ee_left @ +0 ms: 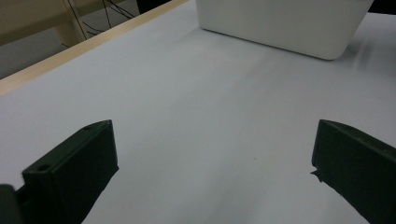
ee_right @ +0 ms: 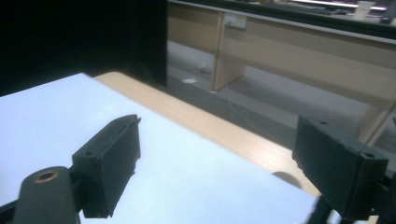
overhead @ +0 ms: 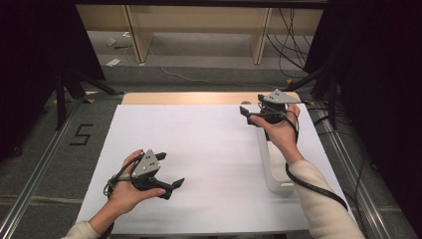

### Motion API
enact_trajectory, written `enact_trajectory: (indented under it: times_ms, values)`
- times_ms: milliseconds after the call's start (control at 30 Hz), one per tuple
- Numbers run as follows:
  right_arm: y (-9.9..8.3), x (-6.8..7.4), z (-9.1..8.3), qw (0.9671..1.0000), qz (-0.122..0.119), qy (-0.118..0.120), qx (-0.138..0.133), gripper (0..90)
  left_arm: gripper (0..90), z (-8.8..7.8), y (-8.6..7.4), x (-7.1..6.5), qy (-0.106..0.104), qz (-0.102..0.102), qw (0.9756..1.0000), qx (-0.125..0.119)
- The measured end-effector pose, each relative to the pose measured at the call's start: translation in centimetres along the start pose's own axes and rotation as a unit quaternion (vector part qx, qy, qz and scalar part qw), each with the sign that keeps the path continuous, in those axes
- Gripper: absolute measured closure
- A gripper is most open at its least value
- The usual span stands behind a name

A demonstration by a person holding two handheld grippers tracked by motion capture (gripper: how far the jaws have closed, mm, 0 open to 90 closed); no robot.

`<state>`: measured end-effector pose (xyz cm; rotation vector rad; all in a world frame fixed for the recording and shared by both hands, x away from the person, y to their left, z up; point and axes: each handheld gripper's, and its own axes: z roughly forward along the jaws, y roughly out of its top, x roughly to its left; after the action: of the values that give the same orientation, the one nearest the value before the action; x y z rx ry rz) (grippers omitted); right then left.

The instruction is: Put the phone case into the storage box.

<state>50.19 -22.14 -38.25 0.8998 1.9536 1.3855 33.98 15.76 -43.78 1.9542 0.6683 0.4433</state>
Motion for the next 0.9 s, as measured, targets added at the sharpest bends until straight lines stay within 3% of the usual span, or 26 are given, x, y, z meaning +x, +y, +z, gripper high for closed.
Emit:
enact_trajectory:
  times_ms: [33, 233, 633, 900]
  values:
    - [-0.1, 0.8, -0.4, 0.9998, 0.0, 0.019, 0.003, 16.8, 0.0, 0.0, 0.0, 0.0, 0.0, 0.0, 1.0, 0.0]
    - [-0.2, 2.6, -1.5, 0.9983, -0.001, 0.057, 0.004, 17.3, 0.0, 0.0, 0.0, 0.0, 0.0, 0.0, 1.0, 0.001]
    - [-1.0, 4.9, -3.9, 0.9952, -0.008, 0.097, 0.007, 17.6, 0.0, 0.0, 0.0, 0.0, -0.001, -0.004, 1.0, -0.001]
    - [-1.8, 5.8, -5.7, 0.9939, -0.01, 0.11, 0.004, 17.5, 0.0, 0.0, 0.1, 0.0, -0.001, -0.005, 1.0, -0.001]
